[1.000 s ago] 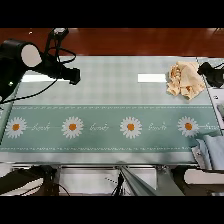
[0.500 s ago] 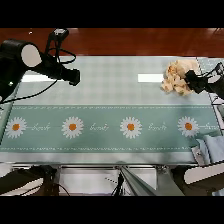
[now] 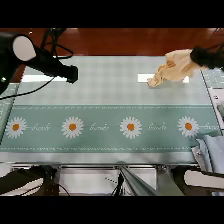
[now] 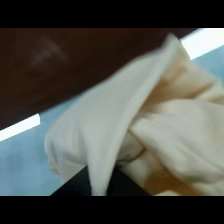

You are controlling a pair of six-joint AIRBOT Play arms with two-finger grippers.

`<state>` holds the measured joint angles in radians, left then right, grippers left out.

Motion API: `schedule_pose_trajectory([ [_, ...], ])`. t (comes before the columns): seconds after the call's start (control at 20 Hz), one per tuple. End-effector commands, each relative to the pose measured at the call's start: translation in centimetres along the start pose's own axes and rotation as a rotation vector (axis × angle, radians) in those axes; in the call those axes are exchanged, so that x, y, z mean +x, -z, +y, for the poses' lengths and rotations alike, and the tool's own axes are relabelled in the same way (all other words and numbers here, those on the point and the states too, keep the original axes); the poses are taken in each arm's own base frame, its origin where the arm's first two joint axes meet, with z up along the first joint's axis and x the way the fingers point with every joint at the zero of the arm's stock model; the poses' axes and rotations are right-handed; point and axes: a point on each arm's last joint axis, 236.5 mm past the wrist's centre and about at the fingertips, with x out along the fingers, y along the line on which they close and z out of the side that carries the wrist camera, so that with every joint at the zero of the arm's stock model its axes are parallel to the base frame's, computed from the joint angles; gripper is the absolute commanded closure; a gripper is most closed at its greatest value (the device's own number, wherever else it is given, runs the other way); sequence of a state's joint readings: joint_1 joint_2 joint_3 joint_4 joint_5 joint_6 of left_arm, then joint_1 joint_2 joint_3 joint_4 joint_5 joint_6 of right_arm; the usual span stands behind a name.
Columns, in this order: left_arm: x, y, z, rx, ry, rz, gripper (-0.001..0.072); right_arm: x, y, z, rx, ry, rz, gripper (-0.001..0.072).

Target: Fold the shirts.

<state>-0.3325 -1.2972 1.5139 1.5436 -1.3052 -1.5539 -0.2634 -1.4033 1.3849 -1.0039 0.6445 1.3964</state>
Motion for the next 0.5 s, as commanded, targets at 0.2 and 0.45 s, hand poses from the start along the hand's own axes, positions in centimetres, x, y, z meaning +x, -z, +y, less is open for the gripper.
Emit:
schedule_pose_trajectory([
  [0.2,-16.2,-4.8,-0.4,0.009,-0.002,-0.273,-0.0002,-24.2,-6.3,16.6,-0.325,-0.262,-0.304,0.0688],
  [0.45,-27.8,-3.4,-0.7,0.012,-0.003,-0.530,-0.0001,-30.8,1.6,23.8,-0.378,-0.500,-0.131,0.0688],
])
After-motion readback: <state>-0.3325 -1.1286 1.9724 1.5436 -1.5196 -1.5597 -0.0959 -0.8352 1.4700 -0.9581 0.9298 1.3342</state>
